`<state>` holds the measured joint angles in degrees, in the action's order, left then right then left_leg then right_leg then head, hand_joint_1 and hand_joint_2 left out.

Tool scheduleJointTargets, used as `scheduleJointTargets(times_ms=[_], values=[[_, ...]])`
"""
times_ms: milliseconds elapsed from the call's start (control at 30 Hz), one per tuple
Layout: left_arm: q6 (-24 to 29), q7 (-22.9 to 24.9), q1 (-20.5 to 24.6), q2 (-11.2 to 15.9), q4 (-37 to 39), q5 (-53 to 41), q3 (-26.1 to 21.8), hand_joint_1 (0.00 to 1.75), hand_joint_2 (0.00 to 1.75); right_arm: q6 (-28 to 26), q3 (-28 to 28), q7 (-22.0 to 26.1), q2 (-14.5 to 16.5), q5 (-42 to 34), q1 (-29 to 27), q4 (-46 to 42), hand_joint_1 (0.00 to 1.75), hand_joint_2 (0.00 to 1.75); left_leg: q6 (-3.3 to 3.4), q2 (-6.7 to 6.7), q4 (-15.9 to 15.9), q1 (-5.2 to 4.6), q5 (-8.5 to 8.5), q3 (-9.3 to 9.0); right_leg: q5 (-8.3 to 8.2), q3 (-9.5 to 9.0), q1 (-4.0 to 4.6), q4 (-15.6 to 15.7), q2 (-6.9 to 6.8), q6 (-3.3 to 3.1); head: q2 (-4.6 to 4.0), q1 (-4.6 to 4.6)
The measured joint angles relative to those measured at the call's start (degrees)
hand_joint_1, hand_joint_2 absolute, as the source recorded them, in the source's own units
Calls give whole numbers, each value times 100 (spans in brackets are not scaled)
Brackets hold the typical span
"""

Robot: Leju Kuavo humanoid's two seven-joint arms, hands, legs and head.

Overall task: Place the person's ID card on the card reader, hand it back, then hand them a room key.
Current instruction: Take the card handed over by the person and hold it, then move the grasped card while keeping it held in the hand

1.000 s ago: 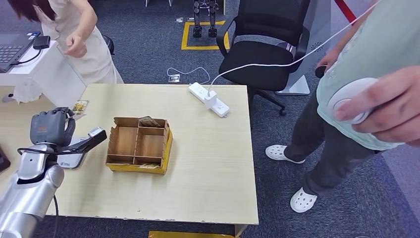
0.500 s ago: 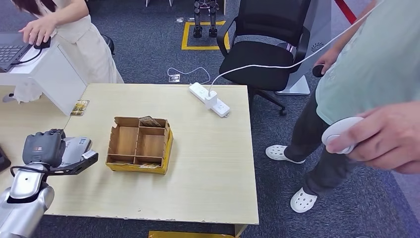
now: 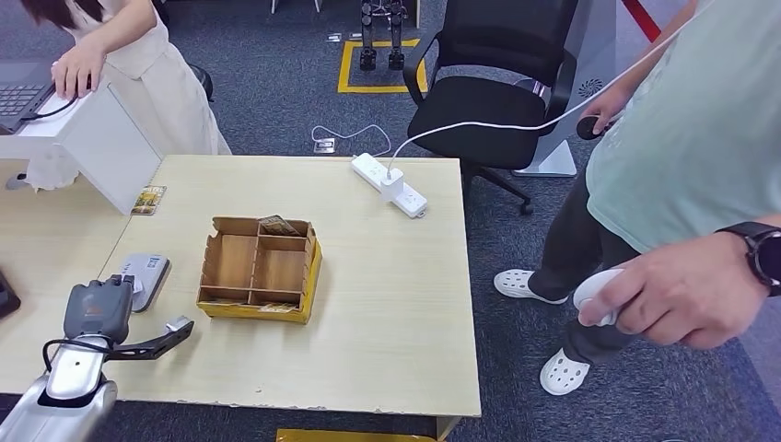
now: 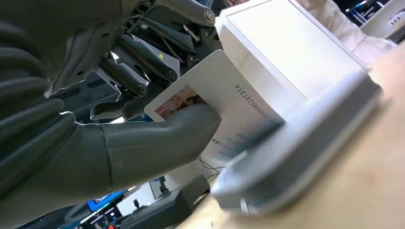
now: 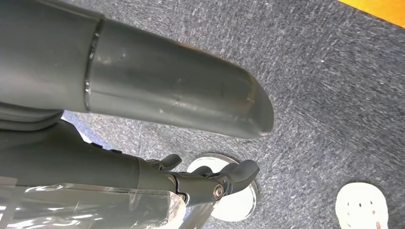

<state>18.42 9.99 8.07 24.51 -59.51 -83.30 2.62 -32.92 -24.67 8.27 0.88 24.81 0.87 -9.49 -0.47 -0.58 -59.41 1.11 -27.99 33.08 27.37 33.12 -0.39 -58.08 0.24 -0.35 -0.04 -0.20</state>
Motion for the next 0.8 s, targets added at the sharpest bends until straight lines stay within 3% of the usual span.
scheduleJointTargets(times_ms=[367, 467, 667, 800], values=[[265, 42, 11, -268, 512, 9, -4, 175, 175, -9, 43, 15, -9, 58, 52, -10, 0, 0, 0, 13, 2, -2, 0, -10, 2, -17, -2, -1, -15, 0, 0, -1], [512, -259, -2, -328, 502, 477, -69, 175, 175, -17, 43, 30, -9, 81, 51, -10, 0, 0, 1, 15, 2, -1, 1, -13, 1, -17, -1, -1, -16, 0, 0, -1], [902, -1326, -21, -555, -42, 2397, -454, 175, 175, -77, 43, 80, -9, 140, 34, -8, 0, 0, 6, 18, 0, -1, 7, -12, -2, -14, -1, -1, -18, 1, 0, -1], [1253, -1440, 215, -566, -484, 2433, -610, 175, 175, -71, 43, 78, -9, 184, 21, -8, 0, 0, 7, 19, -1, 0, 10, -7, -5, -11, 0, -1, -19, 2, 0, -2]])
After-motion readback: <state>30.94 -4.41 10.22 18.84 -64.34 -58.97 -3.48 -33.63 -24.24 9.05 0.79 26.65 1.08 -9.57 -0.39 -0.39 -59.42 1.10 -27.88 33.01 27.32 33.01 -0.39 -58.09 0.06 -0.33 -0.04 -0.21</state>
